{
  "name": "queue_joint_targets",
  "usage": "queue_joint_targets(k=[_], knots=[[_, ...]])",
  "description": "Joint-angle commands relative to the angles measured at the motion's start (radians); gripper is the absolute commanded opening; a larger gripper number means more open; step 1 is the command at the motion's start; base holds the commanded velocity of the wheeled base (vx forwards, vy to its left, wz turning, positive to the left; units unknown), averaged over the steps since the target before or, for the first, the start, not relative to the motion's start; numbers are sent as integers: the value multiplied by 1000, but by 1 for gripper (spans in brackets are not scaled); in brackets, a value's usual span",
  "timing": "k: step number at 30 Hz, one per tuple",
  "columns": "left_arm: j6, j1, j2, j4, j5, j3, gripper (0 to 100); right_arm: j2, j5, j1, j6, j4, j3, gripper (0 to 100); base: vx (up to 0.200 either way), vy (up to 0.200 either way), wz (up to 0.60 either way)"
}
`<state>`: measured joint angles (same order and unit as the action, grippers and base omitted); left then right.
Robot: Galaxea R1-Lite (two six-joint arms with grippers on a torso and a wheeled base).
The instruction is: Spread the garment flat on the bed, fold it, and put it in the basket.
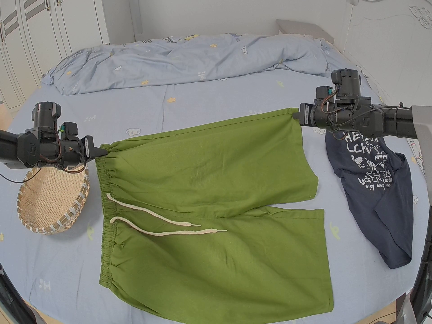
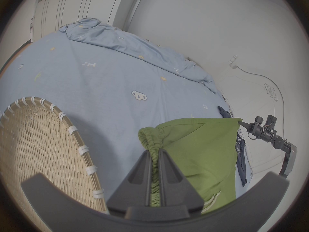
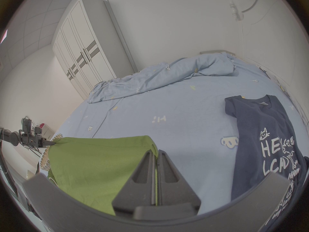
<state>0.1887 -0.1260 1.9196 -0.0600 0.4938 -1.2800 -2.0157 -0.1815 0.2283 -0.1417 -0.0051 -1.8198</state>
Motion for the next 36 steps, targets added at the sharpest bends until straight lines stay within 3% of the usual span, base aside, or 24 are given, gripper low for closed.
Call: queue_joint_targets(k=[1, 13, 28, 29, 31, 32, 36], knots=[[0, -1, 47, -12, 0, -24, 0, -84, -1, 2, 4, -1, -69, 0, 0, 0, 0], [0, -14, 119, -15, 0, -71, 0, -179, -1, 2, 17, -1, -176, 0, 0, 0, 0], [0, -12, 220, -17, -1, -174, 0, -227, -3, -3, 17, 8, -180, 0, 0, 0, 0], [0, -12, 220, -17, -1, -177, 100, -227, -3, -3, 17, 8, -180, 0, 0, 0, 0], [0, -11, 222, -17, -1, -180, 100, -228, -3, -3, 17, 8, -180, 0, 0, 0, 0], [0, -7, 226, -17, -1, -185, 100, -235, -3, -3, 17, 8, -180, 100, 0, 0, 0], [1, -4, 226, -37, 0, -188, 100, -241, -3, -1, 17, 5, -180, 100, 0, 0, 0]])
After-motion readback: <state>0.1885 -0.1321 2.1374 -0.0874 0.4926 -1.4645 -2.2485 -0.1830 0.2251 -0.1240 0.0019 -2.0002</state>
